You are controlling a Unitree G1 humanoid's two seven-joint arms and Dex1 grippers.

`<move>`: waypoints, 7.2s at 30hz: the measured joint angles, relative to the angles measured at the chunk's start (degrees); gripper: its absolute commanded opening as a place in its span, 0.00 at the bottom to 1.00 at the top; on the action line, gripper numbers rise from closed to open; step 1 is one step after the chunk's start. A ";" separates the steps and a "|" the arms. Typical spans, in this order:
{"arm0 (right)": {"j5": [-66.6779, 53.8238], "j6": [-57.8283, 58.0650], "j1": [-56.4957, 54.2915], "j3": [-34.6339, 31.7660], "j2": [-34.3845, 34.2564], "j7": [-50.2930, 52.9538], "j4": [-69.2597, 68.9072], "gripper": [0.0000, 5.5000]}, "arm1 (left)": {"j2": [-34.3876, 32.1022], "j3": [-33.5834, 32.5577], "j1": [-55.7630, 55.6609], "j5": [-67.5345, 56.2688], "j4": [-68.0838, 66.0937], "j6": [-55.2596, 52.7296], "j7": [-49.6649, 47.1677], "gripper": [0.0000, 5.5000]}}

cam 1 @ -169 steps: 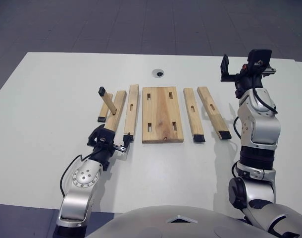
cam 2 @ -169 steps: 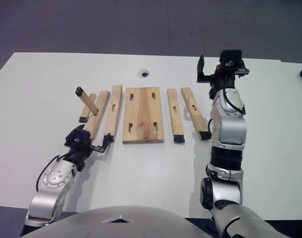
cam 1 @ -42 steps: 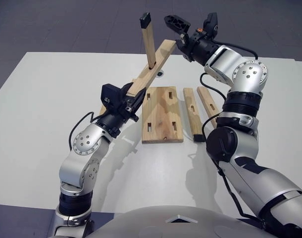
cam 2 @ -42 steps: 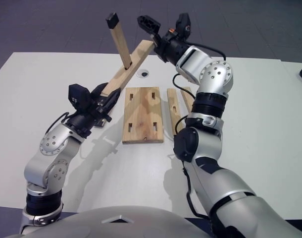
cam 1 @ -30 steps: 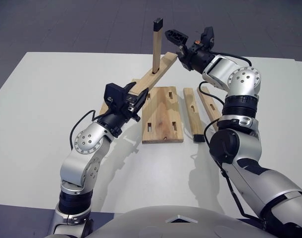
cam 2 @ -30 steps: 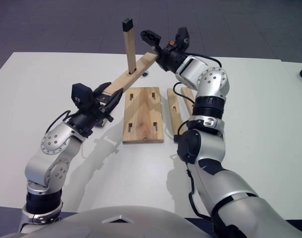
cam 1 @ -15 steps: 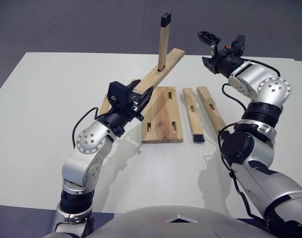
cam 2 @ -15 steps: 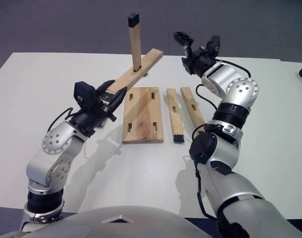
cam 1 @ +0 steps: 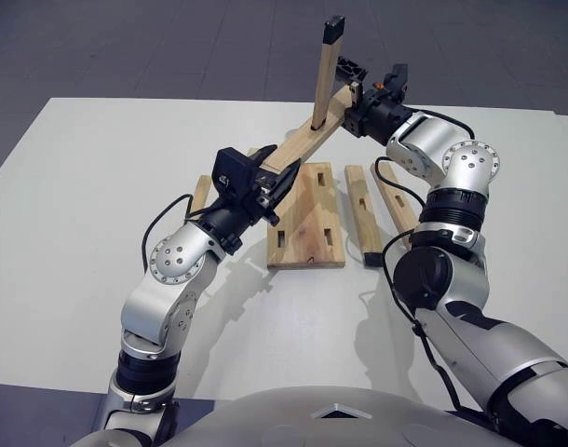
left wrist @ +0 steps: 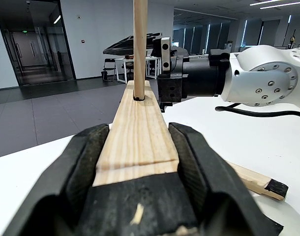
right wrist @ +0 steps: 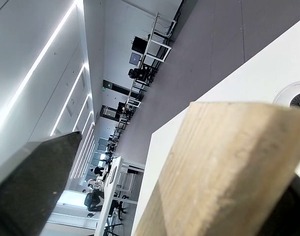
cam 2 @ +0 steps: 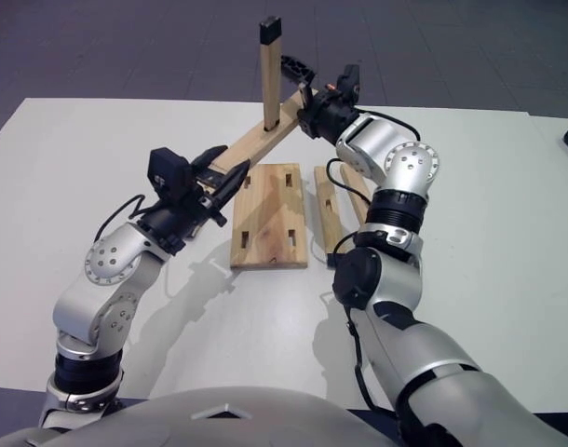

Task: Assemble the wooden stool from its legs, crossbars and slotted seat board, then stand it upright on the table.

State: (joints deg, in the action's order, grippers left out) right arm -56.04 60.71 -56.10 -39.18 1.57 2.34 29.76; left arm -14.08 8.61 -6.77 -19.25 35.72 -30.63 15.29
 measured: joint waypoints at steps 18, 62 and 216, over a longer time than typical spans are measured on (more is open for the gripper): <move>-3.06 1.58 1.25 0.57 0.28 2.75 -1.71 0.32 | 0.01 0.01 -1.07 1.22 -0.99 1.39 0.59 0.37; -9.13 -9.14 10.35 11.25 5.00 7.86 -34.99 0.19 | -20.74 20.04 1.26 35.57 -18.01 19.99 17.84 0.98; 7.24 -32.92 25.65 17.43 20.70 -14.08 -57.52 0.96 | 5.85 -16.87 -16.11 -1.19 -12.86 0.85 -10.49 0.98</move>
State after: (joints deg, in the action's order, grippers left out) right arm -48.80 27.78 -30.45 -21.75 22.27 -11.74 -27.77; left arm -8.23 -8.27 -22.88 -20.45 22.85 -29.77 4.80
